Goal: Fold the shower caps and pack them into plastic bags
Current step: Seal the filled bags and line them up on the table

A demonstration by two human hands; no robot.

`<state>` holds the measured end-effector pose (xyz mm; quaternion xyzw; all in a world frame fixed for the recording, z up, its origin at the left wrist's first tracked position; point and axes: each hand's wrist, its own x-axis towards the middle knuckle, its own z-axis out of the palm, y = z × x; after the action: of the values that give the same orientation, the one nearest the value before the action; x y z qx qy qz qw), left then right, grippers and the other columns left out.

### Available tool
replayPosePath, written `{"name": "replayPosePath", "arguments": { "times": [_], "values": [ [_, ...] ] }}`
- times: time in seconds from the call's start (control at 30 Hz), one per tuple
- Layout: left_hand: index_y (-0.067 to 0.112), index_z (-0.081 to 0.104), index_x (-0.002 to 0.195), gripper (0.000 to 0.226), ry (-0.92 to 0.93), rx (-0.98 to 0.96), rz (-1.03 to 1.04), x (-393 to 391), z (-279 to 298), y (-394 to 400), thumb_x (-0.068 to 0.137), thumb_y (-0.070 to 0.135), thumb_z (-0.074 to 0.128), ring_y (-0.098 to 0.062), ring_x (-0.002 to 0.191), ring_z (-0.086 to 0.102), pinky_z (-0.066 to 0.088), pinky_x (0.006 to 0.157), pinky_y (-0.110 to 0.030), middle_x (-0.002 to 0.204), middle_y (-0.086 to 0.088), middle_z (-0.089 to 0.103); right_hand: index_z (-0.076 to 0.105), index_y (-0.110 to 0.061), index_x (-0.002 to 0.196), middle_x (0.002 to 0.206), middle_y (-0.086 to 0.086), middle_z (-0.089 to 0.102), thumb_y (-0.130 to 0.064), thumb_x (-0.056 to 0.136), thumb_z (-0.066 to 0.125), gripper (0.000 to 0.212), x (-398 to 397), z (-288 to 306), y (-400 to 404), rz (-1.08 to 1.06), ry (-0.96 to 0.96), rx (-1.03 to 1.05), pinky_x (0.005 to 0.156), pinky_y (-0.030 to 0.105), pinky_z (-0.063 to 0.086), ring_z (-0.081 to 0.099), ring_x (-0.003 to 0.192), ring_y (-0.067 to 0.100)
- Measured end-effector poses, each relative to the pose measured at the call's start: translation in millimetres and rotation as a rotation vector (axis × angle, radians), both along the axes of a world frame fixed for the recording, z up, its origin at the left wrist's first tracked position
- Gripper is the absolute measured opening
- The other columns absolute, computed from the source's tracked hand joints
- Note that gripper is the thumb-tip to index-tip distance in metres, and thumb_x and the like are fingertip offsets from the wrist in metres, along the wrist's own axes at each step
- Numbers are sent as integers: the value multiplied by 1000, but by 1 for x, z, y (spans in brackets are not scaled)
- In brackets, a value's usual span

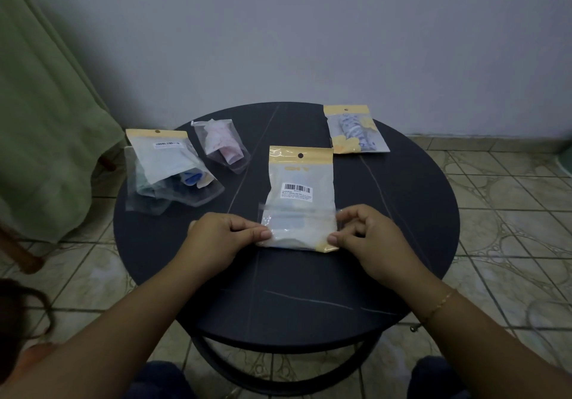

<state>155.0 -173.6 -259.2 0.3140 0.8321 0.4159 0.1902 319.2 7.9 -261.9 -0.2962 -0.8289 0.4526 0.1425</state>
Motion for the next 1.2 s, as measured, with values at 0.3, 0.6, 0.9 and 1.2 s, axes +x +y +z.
{"name": "replayPosePath", "arguments": {
  "times": [0.3,0.6,0.9,1.2],
  "values": [
    [46,71,65,6,37,-33,53,-1,-1,5,68,46,76,-12,103,58,41,101,-41,71,24,69,41,-34,103,70,-9,68,-24,80,73,41,-1,0,1,-41,12,-17,91,37,44,57,100,18],
    [35,38,89,23,273,-83,-34,11,2,6,87,41,61,4,80,54,22,85,-26,74,11,66,38,-56,92,77,-13,58,-26,95,50,33,-3,8,-6,107,-87,242,91,27,22,44,104,11],
    [58,17,137,54,604,-380,-265,15,8,13,98,21,23,-9,103,46,22,87,-34,103,13,49,18,-59,137,100,-10,43,-24,102,24,50,-10,17,-15,212,-354,487,89,31,16,29,116,13],
    [53,23,139,44,513,-498,-265,13,11,20,101,31,22,-12,115,45,23,92,-36,121,9,51,25,-52,139,100,-13,43,-17,100,27,52,-14,20,-16,190,-416,446,88,33,19,28,118,13]
  ]
}}
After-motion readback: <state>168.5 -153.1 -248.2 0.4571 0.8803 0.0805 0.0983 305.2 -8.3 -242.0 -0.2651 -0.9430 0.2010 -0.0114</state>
